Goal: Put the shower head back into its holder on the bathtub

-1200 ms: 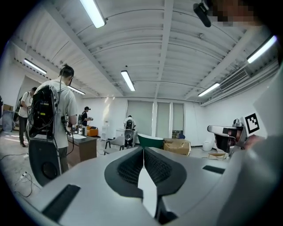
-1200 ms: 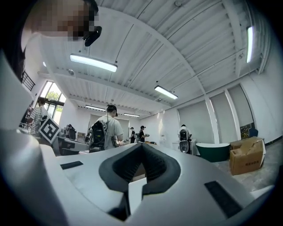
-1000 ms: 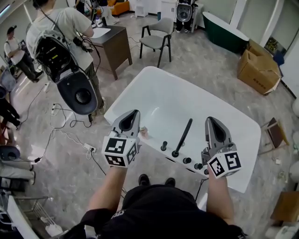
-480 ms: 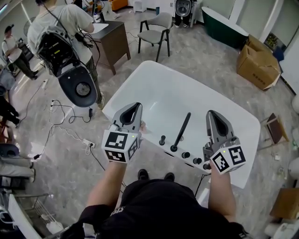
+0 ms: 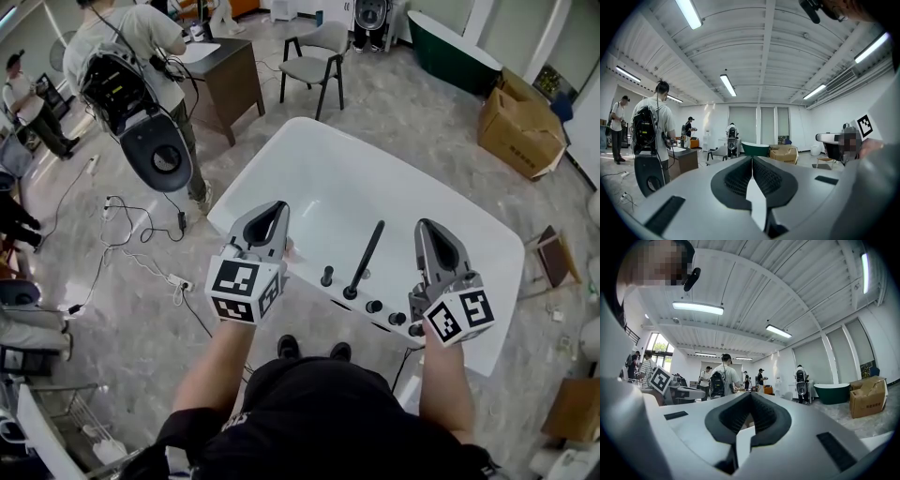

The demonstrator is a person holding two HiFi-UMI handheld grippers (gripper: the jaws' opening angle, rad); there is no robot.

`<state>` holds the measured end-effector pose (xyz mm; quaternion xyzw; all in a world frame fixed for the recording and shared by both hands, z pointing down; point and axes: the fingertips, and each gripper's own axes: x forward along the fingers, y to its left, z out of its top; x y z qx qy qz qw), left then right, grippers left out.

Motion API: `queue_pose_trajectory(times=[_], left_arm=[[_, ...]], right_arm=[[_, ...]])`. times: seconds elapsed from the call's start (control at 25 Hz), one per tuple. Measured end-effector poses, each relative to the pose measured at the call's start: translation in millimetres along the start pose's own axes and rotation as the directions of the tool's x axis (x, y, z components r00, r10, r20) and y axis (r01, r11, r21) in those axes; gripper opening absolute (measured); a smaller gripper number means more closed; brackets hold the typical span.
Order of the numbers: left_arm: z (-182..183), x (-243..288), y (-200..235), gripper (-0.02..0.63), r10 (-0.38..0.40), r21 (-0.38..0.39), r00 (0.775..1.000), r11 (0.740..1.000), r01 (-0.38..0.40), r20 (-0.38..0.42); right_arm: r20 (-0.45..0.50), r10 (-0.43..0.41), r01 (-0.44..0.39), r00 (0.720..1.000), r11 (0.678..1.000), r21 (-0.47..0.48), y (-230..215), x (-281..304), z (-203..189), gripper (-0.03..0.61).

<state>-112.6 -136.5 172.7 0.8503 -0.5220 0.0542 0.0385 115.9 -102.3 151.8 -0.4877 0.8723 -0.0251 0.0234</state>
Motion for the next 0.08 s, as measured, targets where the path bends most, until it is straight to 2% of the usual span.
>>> queue_pose_trajectory(times=[0.08], left_arm=[[-1.8, -1.1, -2.5, 0.020, -0.003, 0.002, 1.000, 1.000, 0.003, -0.003]], right_arm=[[-0.001, -0.004, 0.004, 1.000, 1.000, 0.002, -0.6, -1.6, -1.5, 0.011]])
